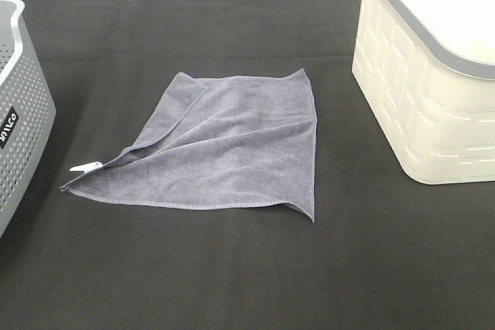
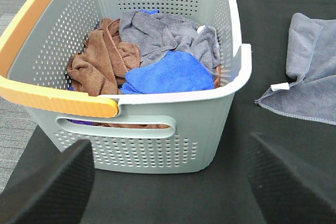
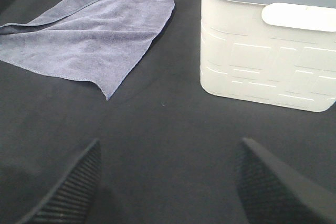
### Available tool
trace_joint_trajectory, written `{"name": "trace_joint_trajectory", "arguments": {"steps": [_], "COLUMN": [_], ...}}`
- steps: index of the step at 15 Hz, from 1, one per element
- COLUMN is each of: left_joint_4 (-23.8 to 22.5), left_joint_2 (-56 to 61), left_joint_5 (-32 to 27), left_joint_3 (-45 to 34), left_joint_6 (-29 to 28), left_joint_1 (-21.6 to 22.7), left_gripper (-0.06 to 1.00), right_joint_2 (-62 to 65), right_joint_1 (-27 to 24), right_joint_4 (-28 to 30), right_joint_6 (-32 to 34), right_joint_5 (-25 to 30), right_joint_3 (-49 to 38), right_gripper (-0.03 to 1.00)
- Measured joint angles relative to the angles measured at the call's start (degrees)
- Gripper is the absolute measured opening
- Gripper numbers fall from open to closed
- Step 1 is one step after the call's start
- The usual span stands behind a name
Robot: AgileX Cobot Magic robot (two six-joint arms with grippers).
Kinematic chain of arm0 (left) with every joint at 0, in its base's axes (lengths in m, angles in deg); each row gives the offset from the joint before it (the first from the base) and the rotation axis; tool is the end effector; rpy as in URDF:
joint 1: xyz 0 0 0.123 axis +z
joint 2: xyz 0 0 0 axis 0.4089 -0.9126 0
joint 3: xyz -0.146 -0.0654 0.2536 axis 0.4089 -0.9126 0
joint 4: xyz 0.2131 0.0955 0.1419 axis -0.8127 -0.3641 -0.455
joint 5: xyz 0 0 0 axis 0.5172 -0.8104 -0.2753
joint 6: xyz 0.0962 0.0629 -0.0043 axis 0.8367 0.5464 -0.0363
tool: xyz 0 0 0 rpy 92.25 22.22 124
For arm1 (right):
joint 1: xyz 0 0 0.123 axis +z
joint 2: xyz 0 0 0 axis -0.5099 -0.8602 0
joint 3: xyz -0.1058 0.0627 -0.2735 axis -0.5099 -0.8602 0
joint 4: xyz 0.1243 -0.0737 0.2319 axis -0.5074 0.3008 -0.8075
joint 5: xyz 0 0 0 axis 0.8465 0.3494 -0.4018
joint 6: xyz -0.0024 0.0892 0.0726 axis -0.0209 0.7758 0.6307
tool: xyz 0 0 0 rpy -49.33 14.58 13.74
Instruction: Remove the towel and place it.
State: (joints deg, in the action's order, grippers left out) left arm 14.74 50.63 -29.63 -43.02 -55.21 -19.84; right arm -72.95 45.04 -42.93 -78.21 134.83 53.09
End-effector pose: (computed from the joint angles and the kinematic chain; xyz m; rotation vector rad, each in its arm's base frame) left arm 0.0184 0.0071 0.2825 -0.1385 2.0084 0.0775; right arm 0.0197 0.0050 0.2785 -0.2624 2.0149 0.1530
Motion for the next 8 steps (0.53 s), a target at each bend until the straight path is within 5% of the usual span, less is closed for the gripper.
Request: {"name": "trace_joint_trajectory", "arguments": {"steps": [8], "left_joint_4": [0.00], "left_joint_2": [0.00], "left_joint_5": [0.00], "left_joint_3": [0.00], "left_joint_6": [0.00], "left_joint_1": [0.00], "left_gripper": [0.74], "right_joint_2": [0.00], "right_joint_1": [0.00], "right_joint_4": [0.00], "right_joint_6": [0.00], "right_joint_5": [0.00], "right_joint_3": [0.00], "right_gripper": [0.71]}}
